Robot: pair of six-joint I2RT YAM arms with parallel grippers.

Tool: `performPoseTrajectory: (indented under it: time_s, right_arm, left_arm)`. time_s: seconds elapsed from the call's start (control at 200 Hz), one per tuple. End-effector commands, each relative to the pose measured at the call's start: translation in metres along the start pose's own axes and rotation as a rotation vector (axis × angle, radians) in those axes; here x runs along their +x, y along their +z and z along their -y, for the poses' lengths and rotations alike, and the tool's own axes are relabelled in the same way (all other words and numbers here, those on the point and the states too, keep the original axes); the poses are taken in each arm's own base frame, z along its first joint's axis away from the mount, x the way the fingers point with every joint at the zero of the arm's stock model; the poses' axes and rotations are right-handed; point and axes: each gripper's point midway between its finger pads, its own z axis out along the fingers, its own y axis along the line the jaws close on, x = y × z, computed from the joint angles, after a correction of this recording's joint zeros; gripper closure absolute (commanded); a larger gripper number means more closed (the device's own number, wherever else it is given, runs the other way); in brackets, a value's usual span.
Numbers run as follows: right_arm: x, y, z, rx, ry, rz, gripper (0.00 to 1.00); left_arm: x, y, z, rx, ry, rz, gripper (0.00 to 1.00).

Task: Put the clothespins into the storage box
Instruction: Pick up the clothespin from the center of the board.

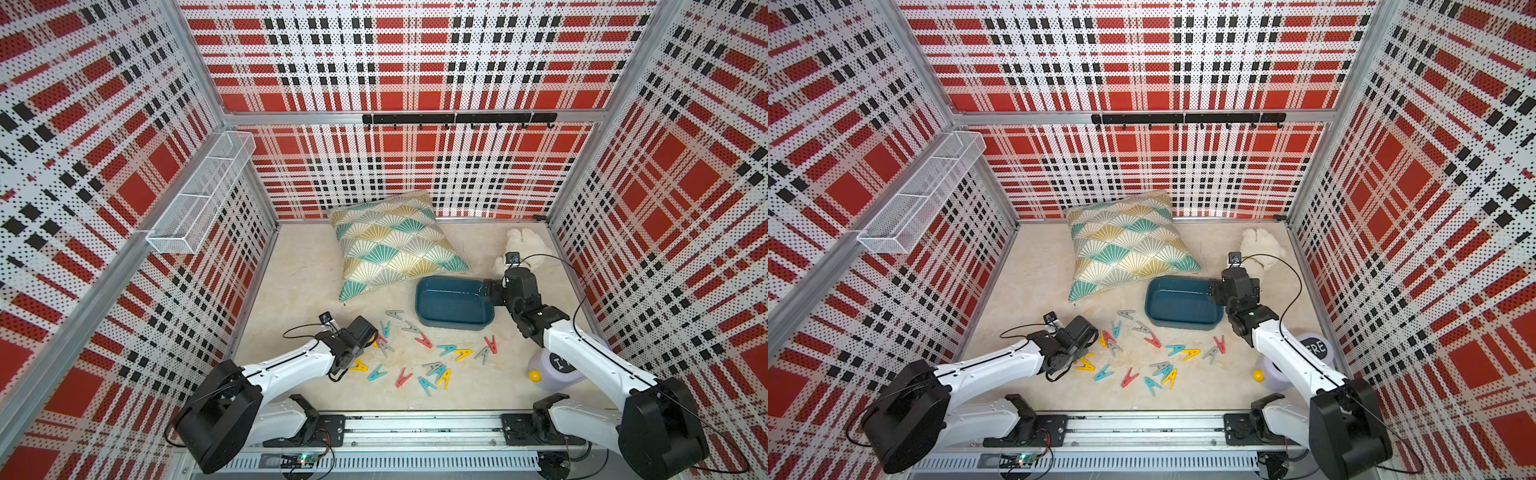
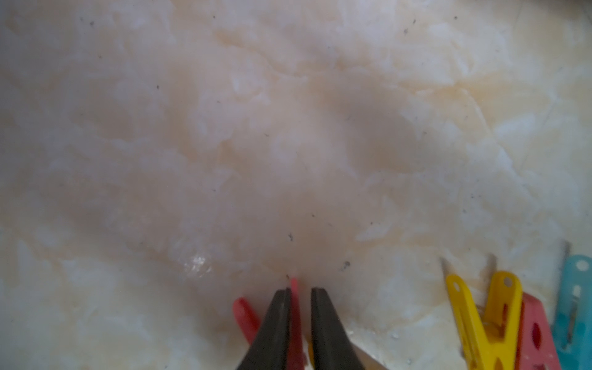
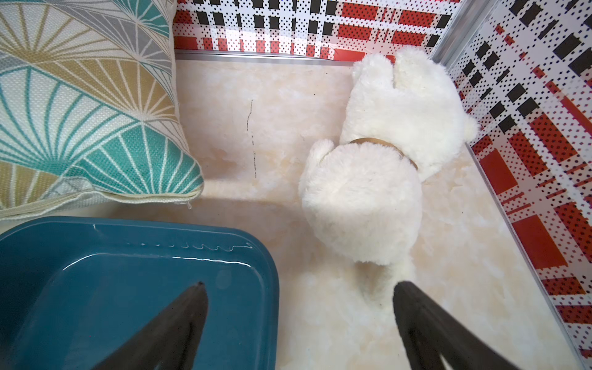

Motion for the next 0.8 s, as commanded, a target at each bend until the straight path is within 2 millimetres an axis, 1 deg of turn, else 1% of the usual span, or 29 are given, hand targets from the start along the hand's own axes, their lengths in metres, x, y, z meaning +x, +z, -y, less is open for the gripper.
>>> performPoseTrajectory:
  time_s: [0.0, 0.185, 0.246, 0.296, 0.426, 0.516, 0.576, 0.626, 0.651, 0.696, 0.757, 0.792]
  right_arm:
    - [0.002, 0.001, 0.000, 0.004, 0.001, -0.005, 0.03]
    - [0.003, -0.002, 0.003, 0.016, 0.000, -0.004, 0.03]
    - [0.001, -0.004, 0.004, 0.016, 0.002, 0.002, 0.03]
    - [-0.001, -0.006, 0.004, 0.015, 0.003, 0.005, 0.03]
    - [-0.007, -0.010, 0.005, 0.015, 0.006, 0.014, 0.03]
    - [-0.009, -0.012, 0.006, 0.019, 0.014, 0.015, 0.03]
    - [-0.009, -0.013, 0.006, 0.016, 0.022, 0.014, 0.03]
    - [-0.007, -0.013, 0.006, 0.012, 0.026, 0.007, 0.03]
    - [-0.006, -0.013, 0.006, 0.011, 0.027, 0.004, 0.03]
    - [-0.005, -0.013, 0.006, 0.014, 0.030, 0.002, 0.03]
    - [-0.003, -0.012, 0.007, 0.016, 0.033, 0.000, 0.03]
    - [-0.001, -0.011, 0.006, 0.013, 0.033, -0.006, 0.03]
  left_arm:
    - [0.000, 0.004, -0.003, -0.011, 0.007, 0.017, 0.85]
    - [-0.003, 0.005, -0.006, -0.011, -0.006, 0.024, 0.87]
    - [-0.006, 0.005, -0.005, -0.007, -0.015, 0.035, 0.94]
    - [-0.009, 0.004, -0.004, 0.003, -0.023, 0.044, 0.96]
    - [-0.025, 0.001, -0.001, 0.007, -0.050, 0.089, 0.97]
    - [-0.046, -0.007, 0.005, 0.024, -0.081, 0.146, 0.97]
    - [-0.065, -0.018, 0.015, 0.054, -0.096, 0.187, 0.99]
    - [-0.082, -0.034, 0.029, 0.097, -0.107, 0.226, 0.99]
    - [-0.090, -0.044, 0.040, 0.131, -0.108, 0.242, 0.99]
    - [-0.104, -0.066, 0.061, 0.198, -0.090, 0.280, 0.97]
    - [-0.121, -0.101, 0.090, 0.280, -0.062, 0.342, 0.96]
    - [-0.127, -0.121, 0.108, 0.325, -0.028, 0.371, 0.95]
